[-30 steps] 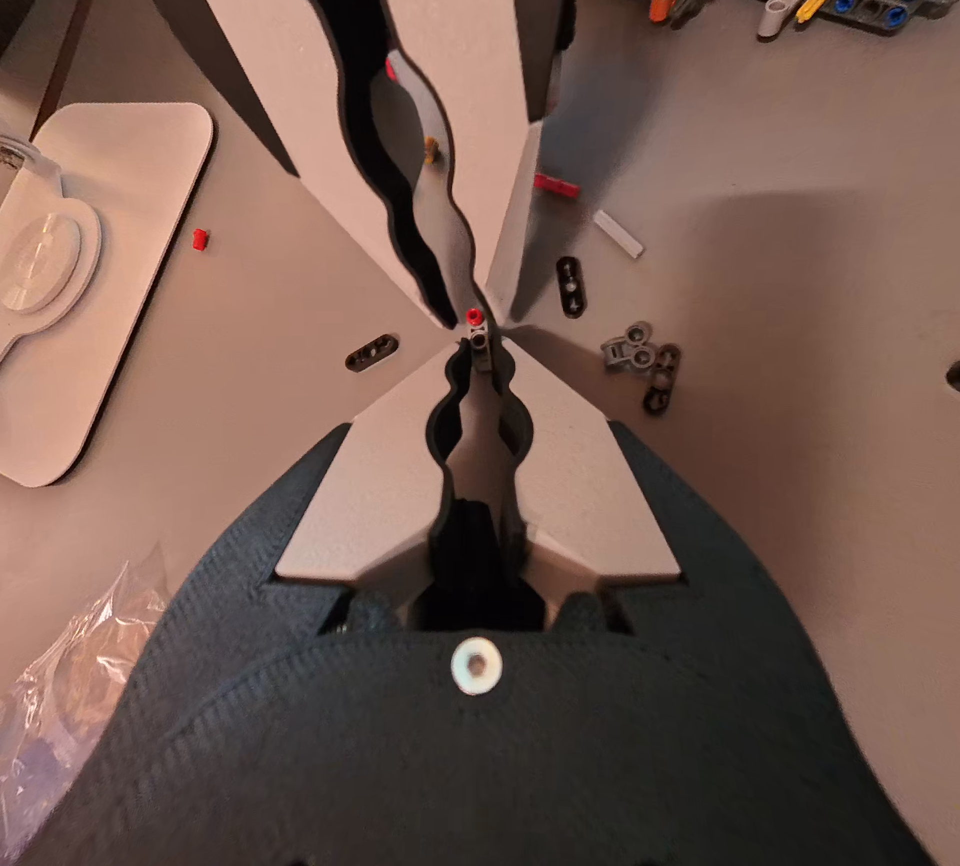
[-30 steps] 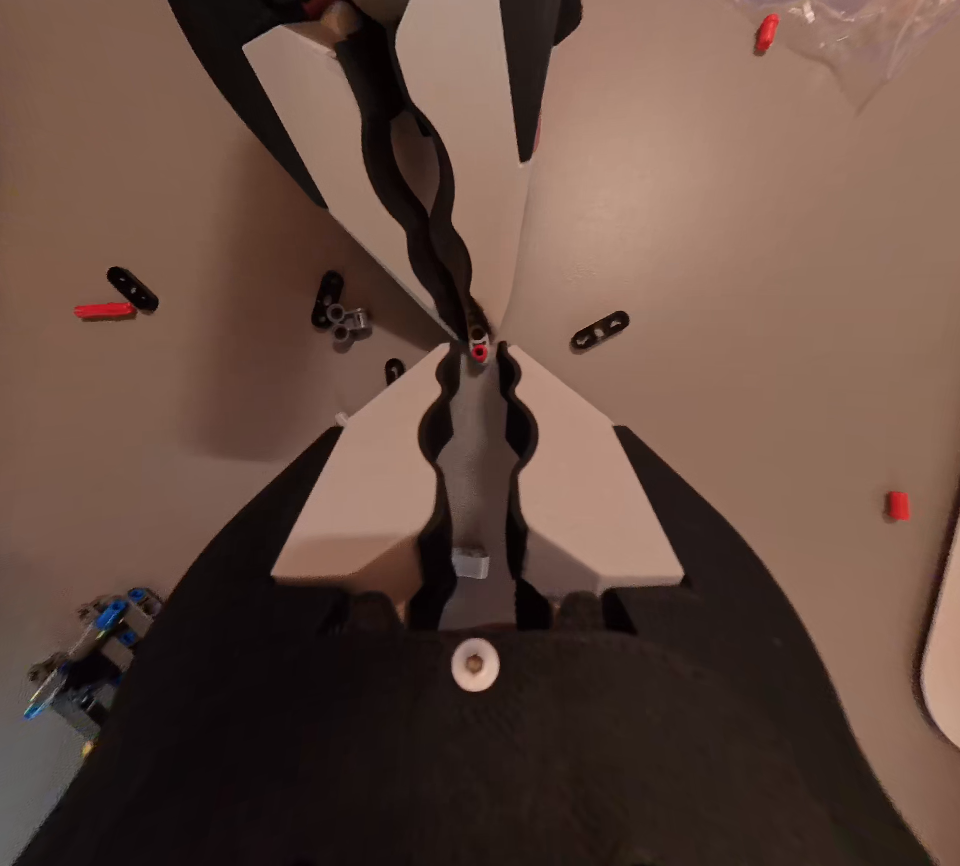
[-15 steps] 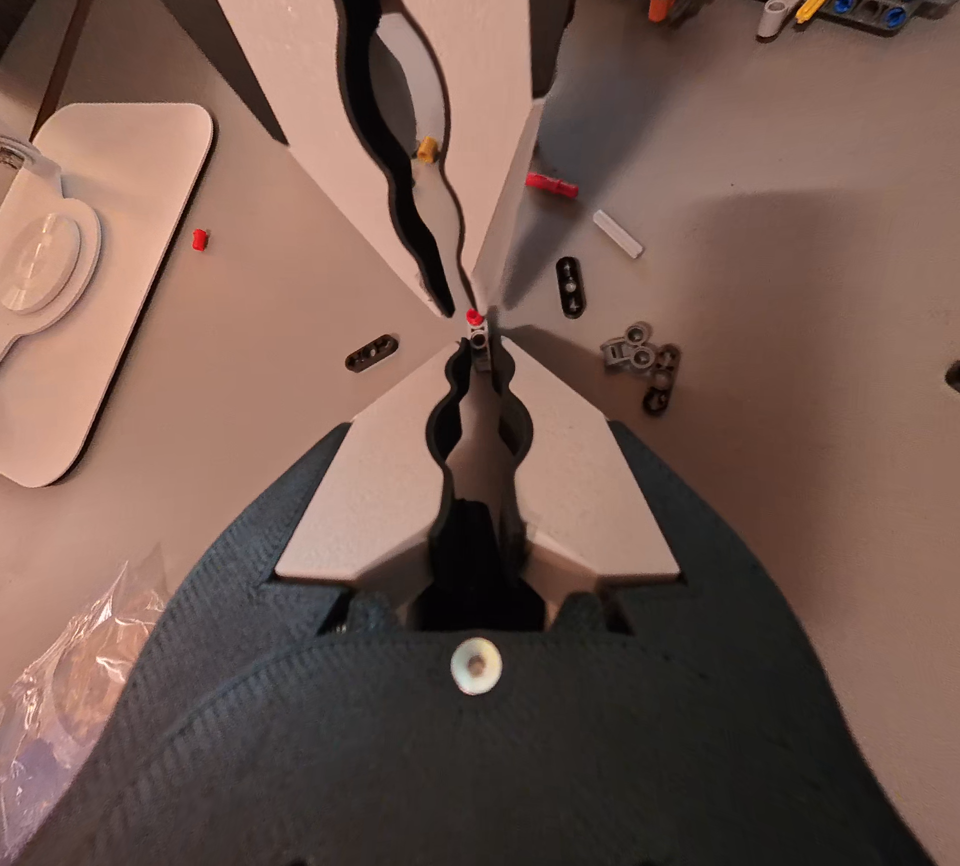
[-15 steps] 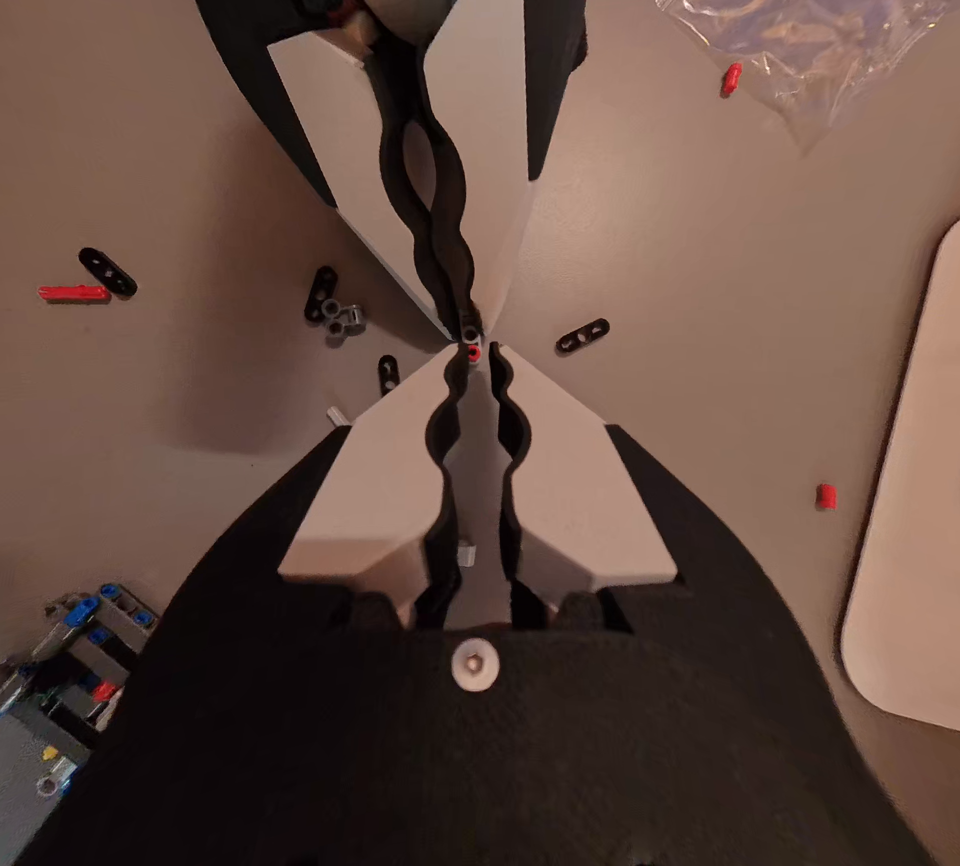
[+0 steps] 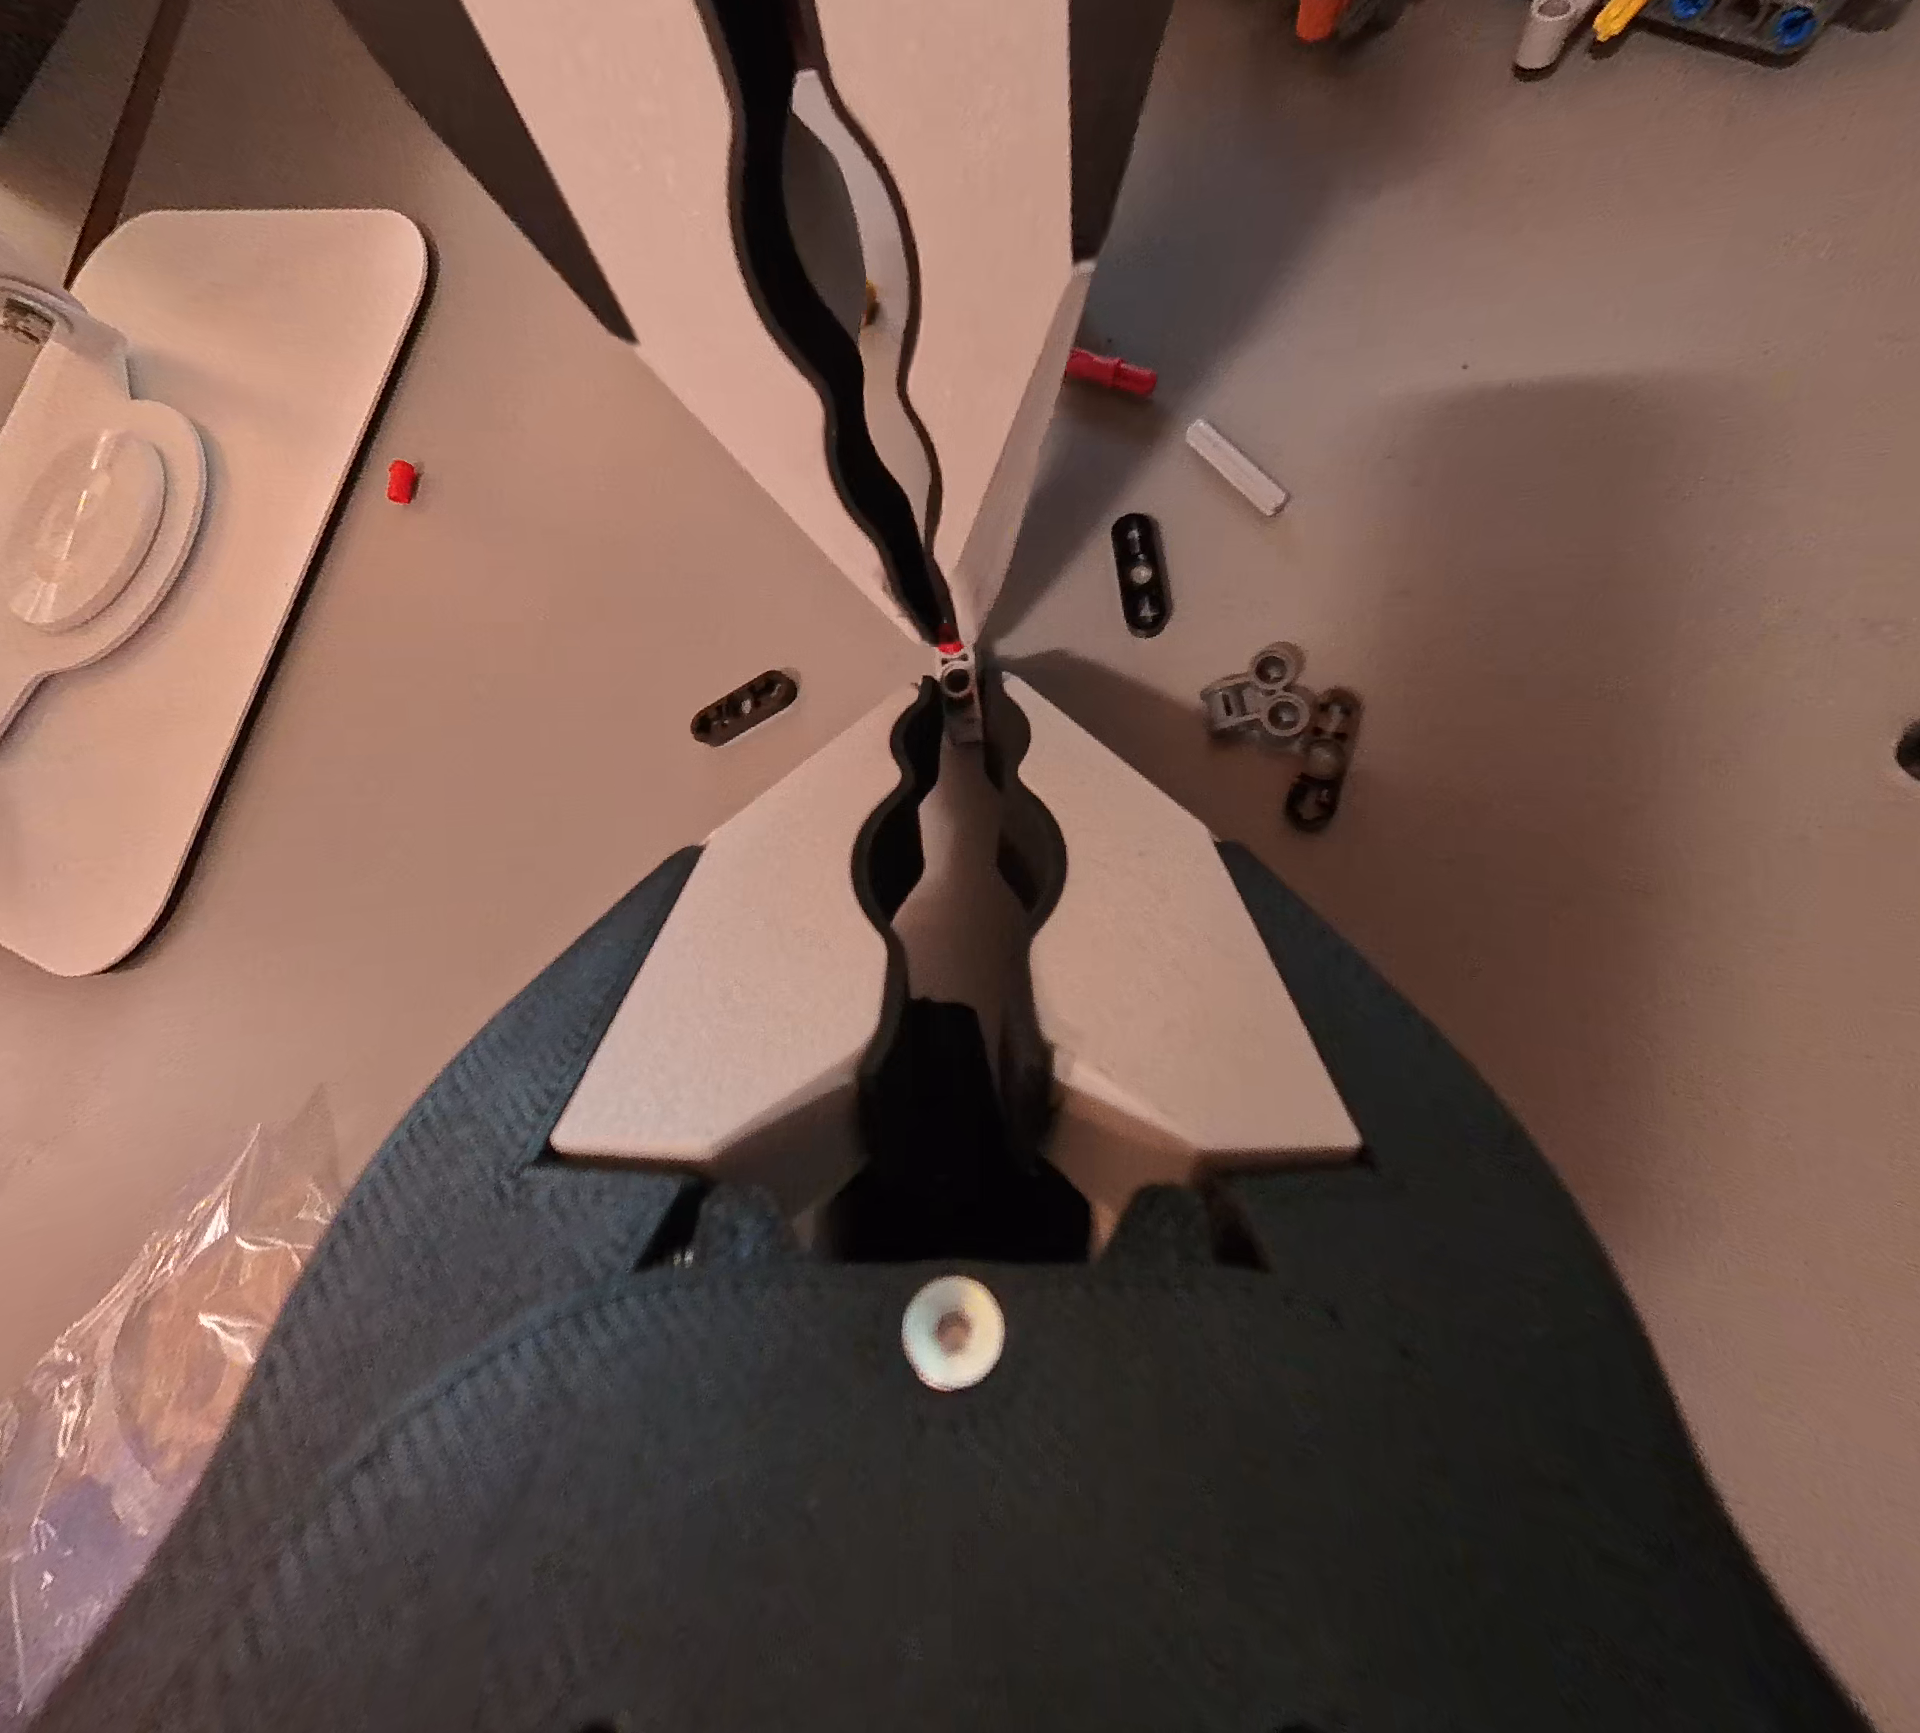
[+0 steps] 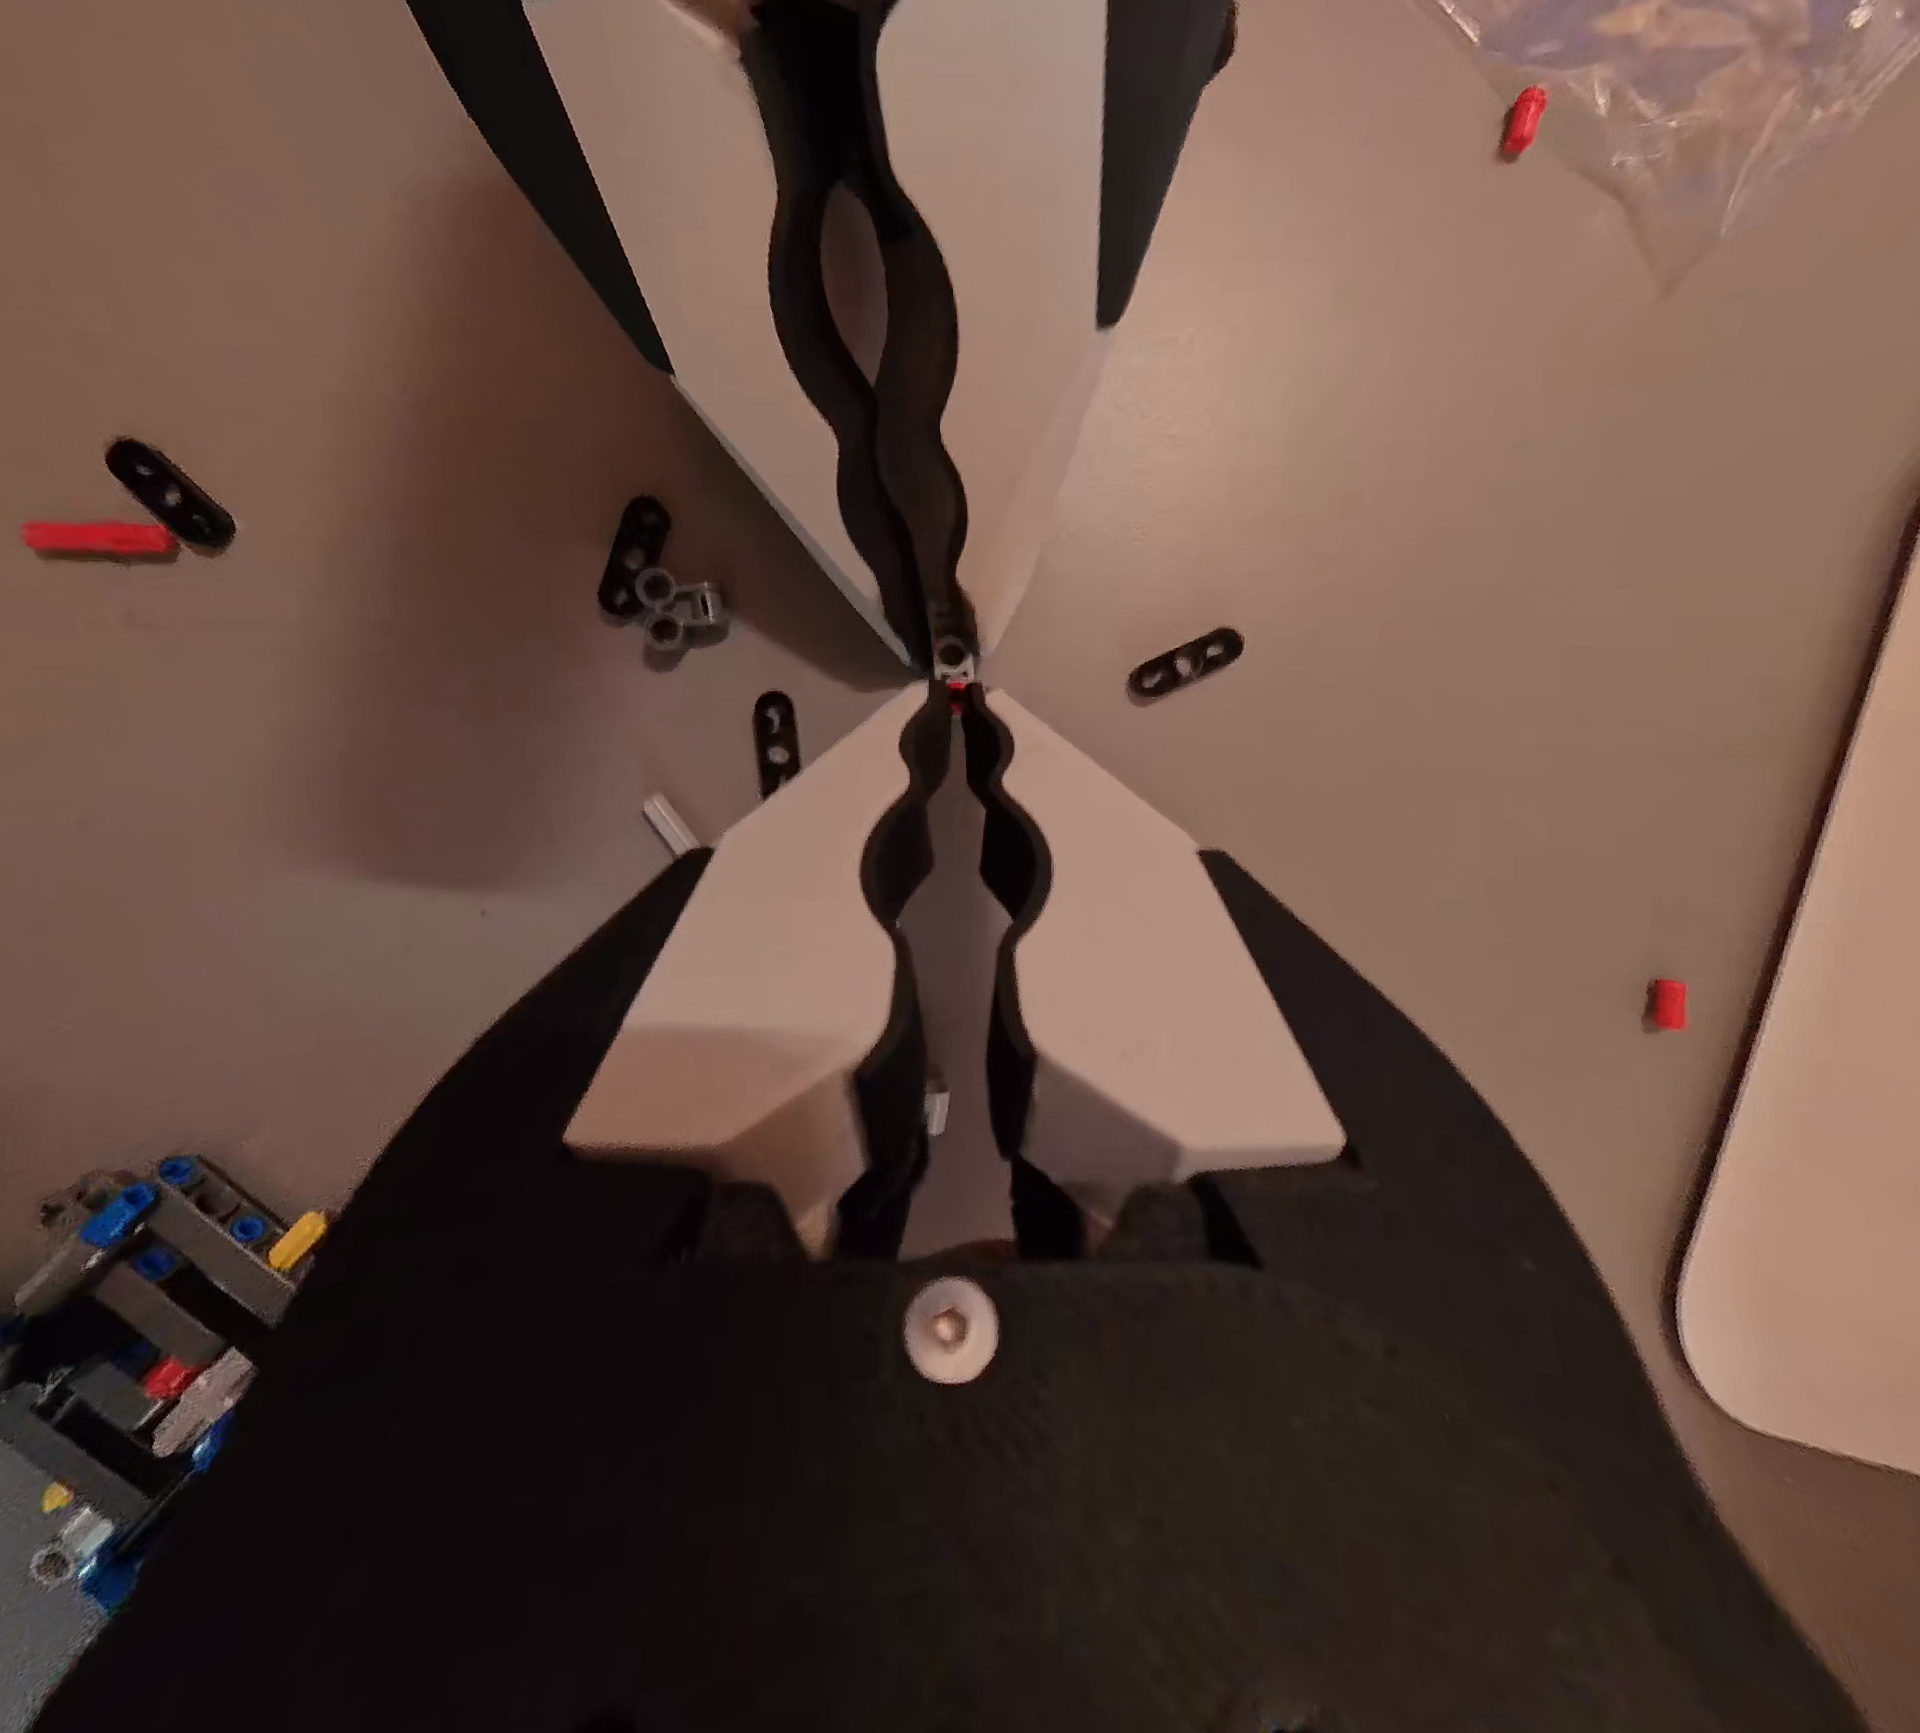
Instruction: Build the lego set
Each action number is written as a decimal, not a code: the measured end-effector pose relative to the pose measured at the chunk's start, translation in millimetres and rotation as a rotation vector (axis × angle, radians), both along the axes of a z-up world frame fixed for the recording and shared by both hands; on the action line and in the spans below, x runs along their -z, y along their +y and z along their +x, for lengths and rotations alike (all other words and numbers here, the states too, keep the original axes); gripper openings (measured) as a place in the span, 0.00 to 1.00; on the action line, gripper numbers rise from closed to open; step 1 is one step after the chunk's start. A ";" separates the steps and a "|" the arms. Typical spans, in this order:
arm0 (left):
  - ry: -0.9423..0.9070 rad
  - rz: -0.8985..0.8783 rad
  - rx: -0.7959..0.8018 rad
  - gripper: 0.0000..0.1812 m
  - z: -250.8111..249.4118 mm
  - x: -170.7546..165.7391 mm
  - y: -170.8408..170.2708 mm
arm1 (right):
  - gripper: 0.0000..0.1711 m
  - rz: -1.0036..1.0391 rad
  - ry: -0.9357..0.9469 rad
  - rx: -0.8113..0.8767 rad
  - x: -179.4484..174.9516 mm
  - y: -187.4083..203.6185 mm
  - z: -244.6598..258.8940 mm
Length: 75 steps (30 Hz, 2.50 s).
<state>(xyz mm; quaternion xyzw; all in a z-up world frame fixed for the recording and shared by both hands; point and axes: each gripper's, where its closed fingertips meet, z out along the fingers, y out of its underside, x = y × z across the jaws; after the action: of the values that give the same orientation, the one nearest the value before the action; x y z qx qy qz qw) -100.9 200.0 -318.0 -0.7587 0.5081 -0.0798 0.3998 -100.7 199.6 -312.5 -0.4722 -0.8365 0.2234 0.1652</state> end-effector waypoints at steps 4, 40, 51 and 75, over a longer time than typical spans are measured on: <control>-0.001 -0.002 0.001 0.04 0.0 -0.1 -0.2 | 0.00 0.003 -0.001 0.003 0.1 -0.3 -0.1; -0.095 -0.062 -0.099 0.15 -12.1 -6.5 -8.5 | 0.08 0.172 0.065 0.370 -1.1 165.0 -16.9; -0.090 -0.029 -0.108 0.16 -12.9 -8.6 -5.6 | 0.01 0.039 0.041 0.354 2.1 141.7 -14.7; -0.138 0.772 -0.169 0.11 -0.9 -124.7 -4.5 | 0.01 -0.838 0.481 0.478 -123.4 -16.4 -1.4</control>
<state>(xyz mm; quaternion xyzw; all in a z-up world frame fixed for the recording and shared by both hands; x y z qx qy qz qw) -101.7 195.4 -193.3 -0.5846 0.4084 0.0996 0.6939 -102.1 183.3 -189.1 -0.6104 -0.4836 0.5960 0.1959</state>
